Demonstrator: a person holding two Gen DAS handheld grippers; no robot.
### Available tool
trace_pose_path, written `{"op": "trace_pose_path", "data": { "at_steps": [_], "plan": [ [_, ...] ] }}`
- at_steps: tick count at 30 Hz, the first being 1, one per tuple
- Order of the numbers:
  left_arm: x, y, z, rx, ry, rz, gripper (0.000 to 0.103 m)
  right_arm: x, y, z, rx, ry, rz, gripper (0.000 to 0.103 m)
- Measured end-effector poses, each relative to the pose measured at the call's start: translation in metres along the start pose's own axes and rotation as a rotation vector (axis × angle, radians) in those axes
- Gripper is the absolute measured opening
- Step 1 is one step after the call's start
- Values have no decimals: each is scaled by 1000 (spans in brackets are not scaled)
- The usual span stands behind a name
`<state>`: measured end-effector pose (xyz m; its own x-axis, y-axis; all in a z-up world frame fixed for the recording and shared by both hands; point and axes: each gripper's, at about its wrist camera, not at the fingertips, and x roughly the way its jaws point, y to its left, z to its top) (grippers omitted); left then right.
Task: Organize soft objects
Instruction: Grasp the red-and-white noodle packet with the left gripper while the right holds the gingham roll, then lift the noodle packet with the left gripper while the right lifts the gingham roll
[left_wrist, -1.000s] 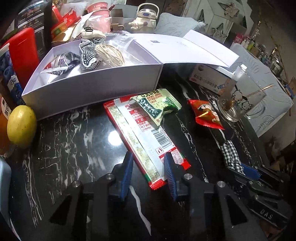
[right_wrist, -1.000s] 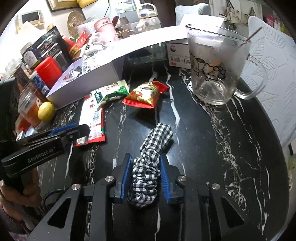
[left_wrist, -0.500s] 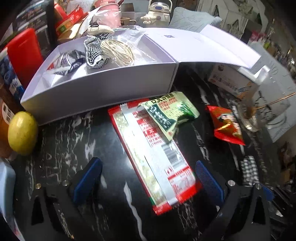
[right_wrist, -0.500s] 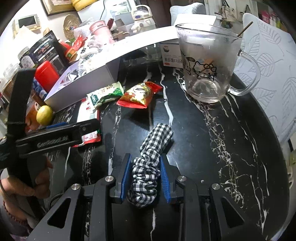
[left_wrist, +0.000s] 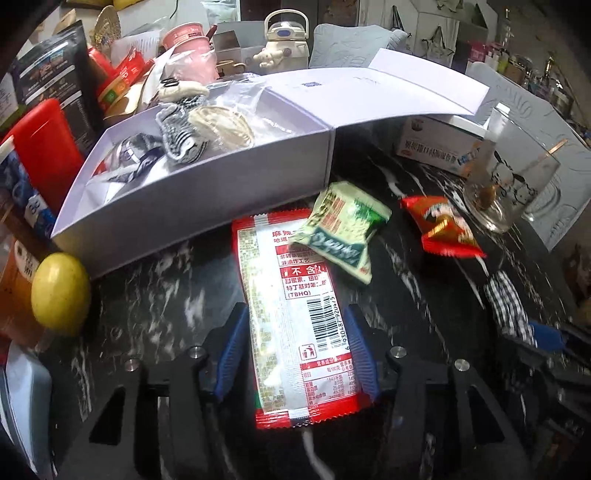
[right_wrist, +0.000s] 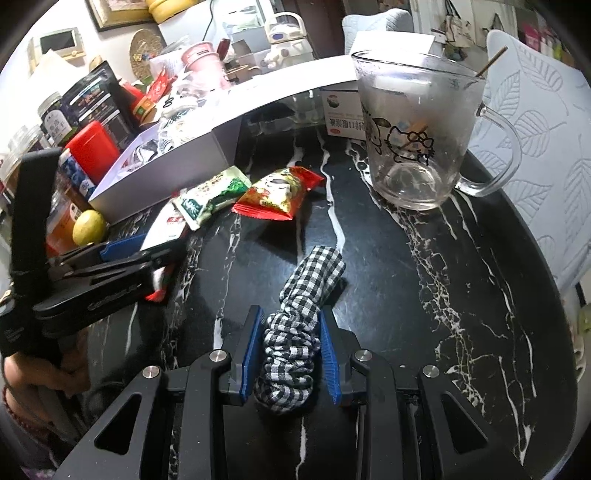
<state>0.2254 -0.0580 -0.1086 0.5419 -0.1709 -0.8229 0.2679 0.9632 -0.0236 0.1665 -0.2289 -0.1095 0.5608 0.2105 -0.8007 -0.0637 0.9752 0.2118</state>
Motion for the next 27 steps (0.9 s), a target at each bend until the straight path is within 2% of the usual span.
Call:
{"op": "trace_pose_path", "data": {
  "at_steps": [6, 12, 19, 21, 25, 27],
  "plan": [
    [-24, 6, -32, 15, 27, -18, 52, 1, 10, -3, -41, -5, -6, 29],
    [-44, 26, -55, -28, 55, -22, 52, 3, 32, -11, -105, 10, 67, 29],
    [-50, 48, -68, -51, 30, 26, 52, 6, 57, -17, -189, 28, 95, 29],
    [-47, 52, -65, -55, 27, 34, 56, 8, 58, -16, -185, 32, 95, 29],
    [-40, 55, -59, -65, 32, 46, 78, 9, 61, -16, -187, 32, 74, 29],
    [-39, 57, -59, -69, 27, 46, 81, 10, 64, -15, -182, 32, 63, 30]
  ]
}}
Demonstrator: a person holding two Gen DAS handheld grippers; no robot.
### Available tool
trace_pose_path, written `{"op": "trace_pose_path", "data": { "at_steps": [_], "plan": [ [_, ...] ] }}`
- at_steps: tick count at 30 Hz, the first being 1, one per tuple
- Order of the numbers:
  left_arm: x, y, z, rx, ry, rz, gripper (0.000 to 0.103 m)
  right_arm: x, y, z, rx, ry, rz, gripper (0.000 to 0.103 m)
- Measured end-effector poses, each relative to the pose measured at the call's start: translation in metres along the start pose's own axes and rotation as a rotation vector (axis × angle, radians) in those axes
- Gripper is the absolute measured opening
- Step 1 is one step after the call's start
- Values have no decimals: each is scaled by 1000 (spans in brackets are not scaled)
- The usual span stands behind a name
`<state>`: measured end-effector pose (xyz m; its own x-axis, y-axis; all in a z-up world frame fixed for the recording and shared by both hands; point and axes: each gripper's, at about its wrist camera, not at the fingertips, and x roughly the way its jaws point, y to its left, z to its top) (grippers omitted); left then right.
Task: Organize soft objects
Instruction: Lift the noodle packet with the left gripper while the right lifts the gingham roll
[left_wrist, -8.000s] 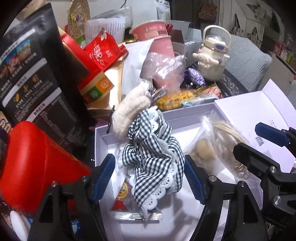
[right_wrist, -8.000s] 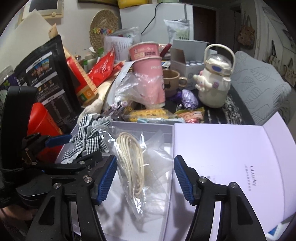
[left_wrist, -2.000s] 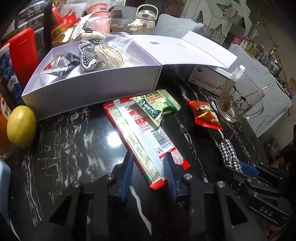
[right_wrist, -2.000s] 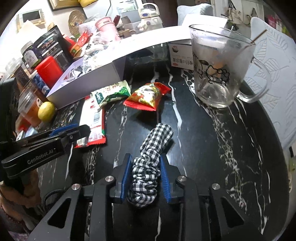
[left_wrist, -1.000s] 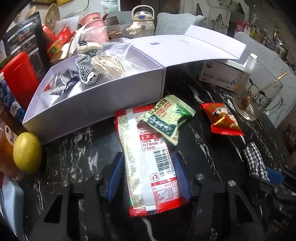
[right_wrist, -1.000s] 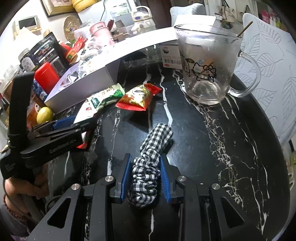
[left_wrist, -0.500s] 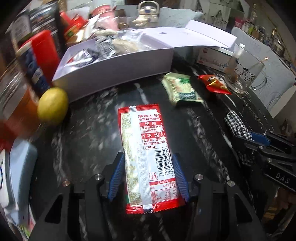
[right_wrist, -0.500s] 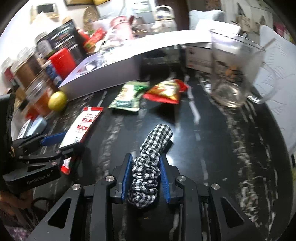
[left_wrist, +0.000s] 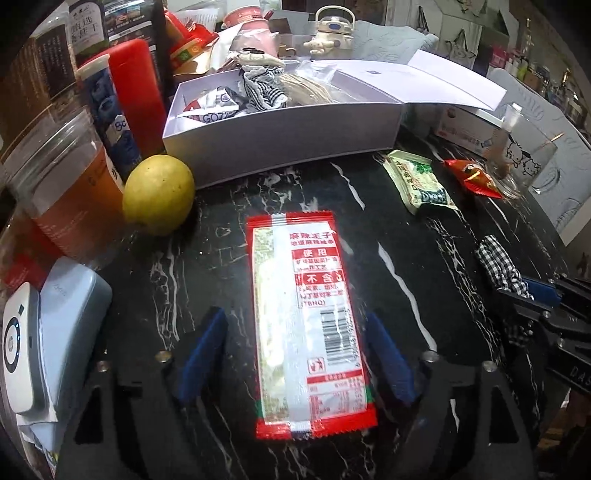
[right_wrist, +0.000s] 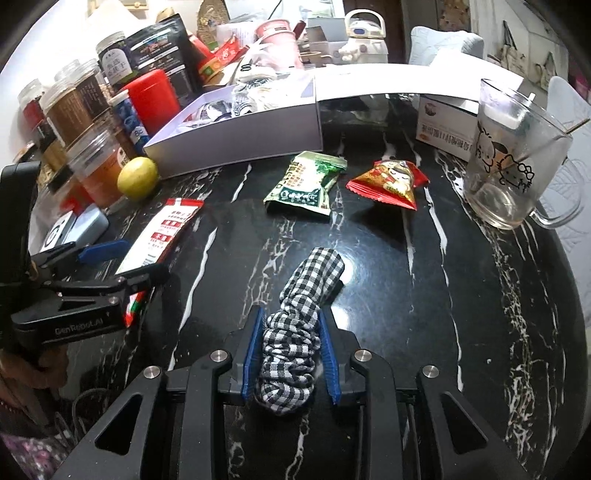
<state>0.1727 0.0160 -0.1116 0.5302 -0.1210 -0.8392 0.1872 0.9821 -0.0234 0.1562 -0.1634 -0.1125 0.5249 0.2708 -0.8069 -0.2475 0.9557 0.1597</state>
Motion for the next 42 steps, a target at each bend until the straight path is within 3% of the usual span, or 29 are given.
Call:
{"op": "trace_pose_path", "data": {
  "at_steps": [3, 7, 11, 17, 20, 25, 35, 42],
  "plan": [
    [0, 1, -1, 1, -18, -2, 81, 2, 4, 2, 0, -1, -12, 33],
    [0, 2, -2, 5, -38, -2, 80, 2, 6, 3, 1, 9, -23, 46],
    [-4, 1, -4, 14, -70, -11, 57, -1, 3, -1, 9, 0, -32, 47],
    [-7, -3, -6, 56, -95, -15, 49, -2, 2, -1, 11, -11, -54, 47],
    [-8, -2, -7, 51, -98, -21, 48, -1, 2, -1, 6, -27, -72, 36],
    [-11, 0, -9, 26, -98, -48, 48, -1, 0, 1, 33, -31, -69, 28],
    [-26, -6, -13, 31, -104, -91, 48, -3, 8, -5, 37, -26, -26, 26],
    [-18, -7, -18, 36, -60, -89, 48, -3, 15, -7, 21, -14, 2, 27]
  ]
}}
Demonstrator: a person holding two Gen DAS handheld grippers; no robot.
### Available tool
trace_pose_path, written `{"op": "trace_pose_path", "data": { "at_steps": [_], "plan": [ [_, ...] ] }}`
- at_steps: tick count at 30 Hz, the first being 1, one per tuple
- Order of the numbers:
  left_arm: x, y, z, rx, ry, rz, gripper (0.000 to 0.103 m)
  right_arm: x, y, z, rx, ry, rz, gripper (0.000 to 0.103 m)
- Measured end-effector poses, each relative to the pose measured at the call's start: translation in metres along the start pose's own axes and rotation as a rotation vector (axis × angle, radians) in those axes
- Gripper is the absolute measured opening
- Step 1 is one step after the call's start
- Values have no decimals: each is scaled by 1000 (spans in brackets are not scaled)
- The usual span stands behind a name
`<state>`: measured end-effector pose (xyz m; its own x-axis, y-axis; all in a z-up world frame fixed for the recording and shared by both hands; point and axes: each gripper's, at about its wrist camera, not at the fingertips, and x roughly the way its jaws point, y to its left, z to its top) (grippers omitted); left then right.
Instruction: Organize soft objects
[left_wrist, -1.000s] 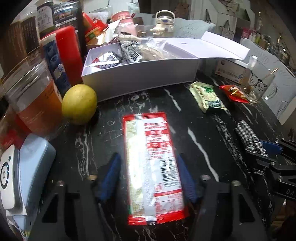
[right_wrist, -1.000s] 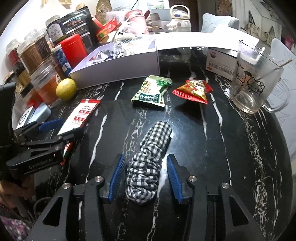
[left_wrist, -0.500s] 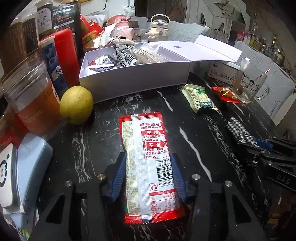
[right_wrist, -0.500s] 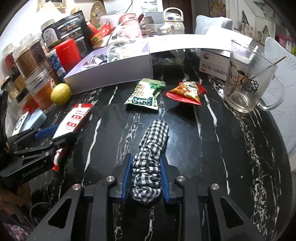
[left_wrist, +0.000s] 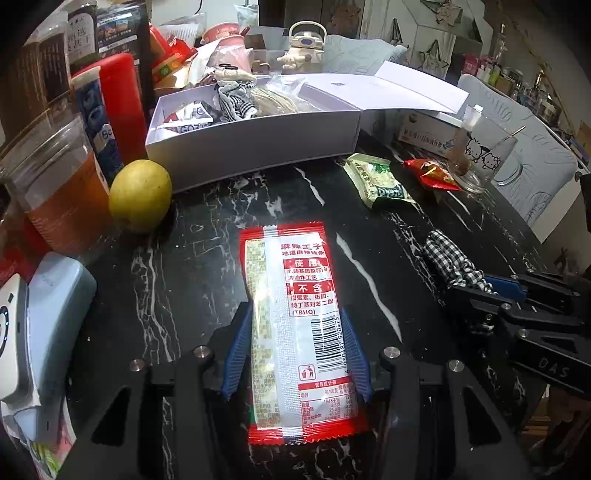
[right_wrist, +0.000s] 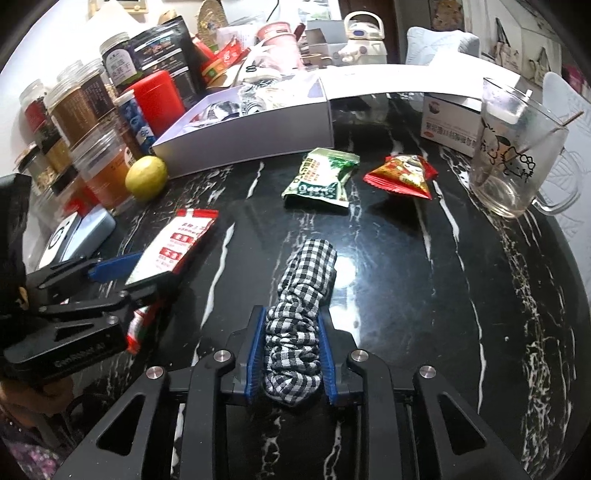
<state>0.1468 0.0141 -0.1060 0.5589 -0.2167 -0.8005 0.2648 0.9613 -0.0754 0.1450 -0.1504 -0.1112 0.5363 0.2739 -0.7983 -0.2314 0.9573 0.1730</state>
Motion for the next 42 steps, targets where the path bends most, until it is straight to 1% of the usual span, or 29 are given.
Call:
{"op": "trace_pose_path", "data": {
  "at_steps": [4, 7, 10, 16, 21, 25, 31, 38, 42],
  "plan": [
    [2, -2, -1, 12, 3, 39, 53, -1, 1, -1, 5, -1, 3, 27],
    [3, -2, -1, 9, -5, 43, 54, -1, 1, -1, 7, -2, 3, 27],
    [3, 0, -1, 7, -17, 36, 54, -1, 1, -2, 6, -3, 1, 27],
    [0, 3, 0, -19, -31, 29, 48, -1, 1, -1, 2, -3, 0, 27],
    [-12, -1, 4, -4, -85, 39, 48, -5, 4, 2, -21, -14, -5, 27],
    [-25, -1, 11, -14, -117, 20, 48, -9, 9, 5, -49, -34, -6, 27],
    [-45, 0, 24, -19, -185, 7, 48, -15, 16, 14, -54, -65, 38, 27],
    [-67, 2, 46, -22, -267, 1, 48, -35, 25, 33, -81, -138, 62, 27],
    [-83, 6, 66, -35, -323, 8, 48, -53, 29, 55, -79, -189, 92, 27]
  ]
}}
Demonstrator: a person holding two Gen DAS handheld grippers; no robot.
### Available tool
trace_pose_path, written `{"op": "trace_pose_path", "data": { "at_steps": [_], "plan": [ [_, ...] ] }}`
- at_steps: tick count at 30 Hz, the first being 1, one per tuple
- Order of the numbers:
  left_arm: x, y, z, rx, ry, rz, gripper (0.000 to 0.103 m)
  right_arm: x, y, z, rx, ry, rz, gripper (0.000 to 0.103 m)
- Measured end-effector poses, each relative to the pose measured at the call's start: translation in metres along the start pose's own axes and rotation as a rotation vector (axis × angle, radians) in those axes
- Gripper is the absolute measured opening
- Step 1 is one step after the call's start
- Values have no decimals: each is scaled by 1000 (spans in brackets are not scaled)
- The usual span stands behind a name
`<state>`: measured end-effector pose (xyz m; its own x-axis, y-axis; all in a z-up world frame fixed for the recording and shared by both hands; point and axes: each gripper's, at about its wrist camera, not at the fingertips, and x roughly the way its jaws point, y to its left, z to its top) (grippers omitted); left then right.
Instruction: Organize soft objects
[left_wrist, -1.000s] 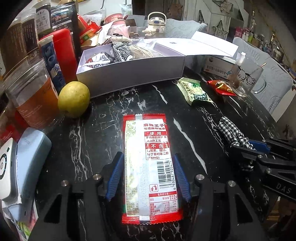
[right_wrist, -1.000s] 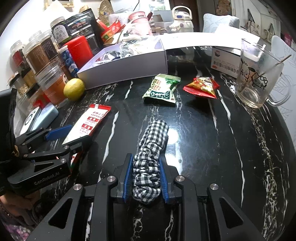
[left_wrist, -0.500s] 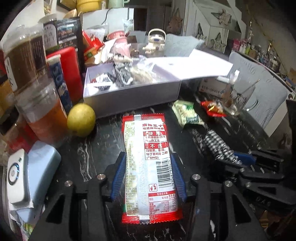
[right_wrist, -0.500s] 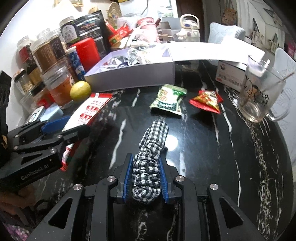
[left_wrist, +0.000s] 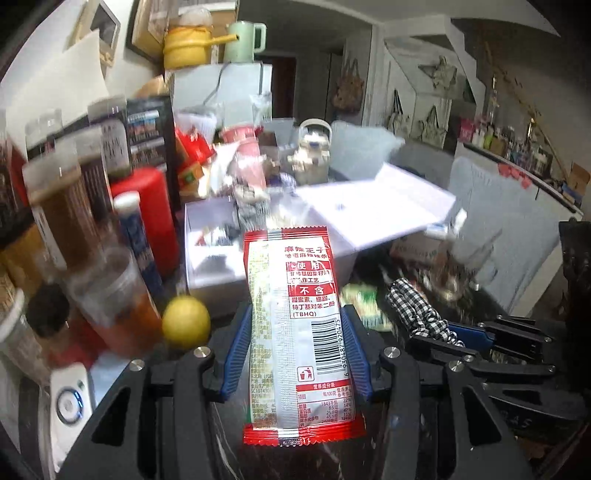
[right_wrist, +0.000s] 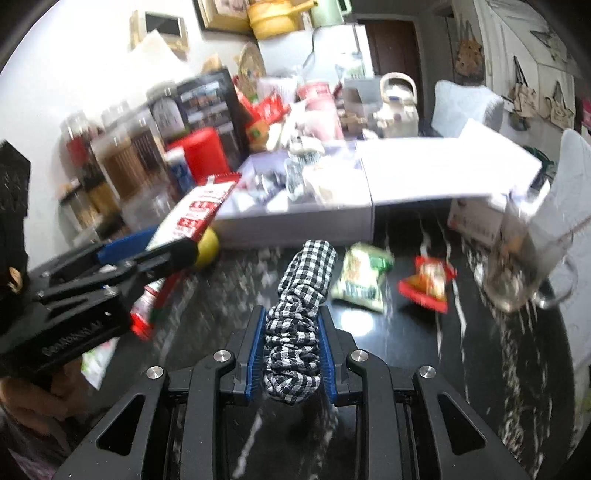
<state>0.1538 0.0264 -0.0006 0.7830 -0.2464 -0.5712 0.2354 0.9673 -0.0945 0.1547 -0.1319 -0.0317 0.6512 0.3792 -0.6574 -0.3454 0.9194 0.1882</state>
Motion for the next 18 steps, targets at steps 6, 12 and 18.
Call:
{"op": "trace_pose_path", "data": {
  "at_steps": [6, 12, 18],
  "plan": [
    [-16, 0, 38, 22, -105, 50, 48, -25, 17, 43, -71, -107, -5, 27],
    [-27, 0, 69, 52, -184, 82, 48, -30, 27, 76, -121, -147, 6, 27],
    [-17, 5, 89, 43, -207, 73, 48, -22, 27, 100, -144, -166, 5, 27]
  ]
}}
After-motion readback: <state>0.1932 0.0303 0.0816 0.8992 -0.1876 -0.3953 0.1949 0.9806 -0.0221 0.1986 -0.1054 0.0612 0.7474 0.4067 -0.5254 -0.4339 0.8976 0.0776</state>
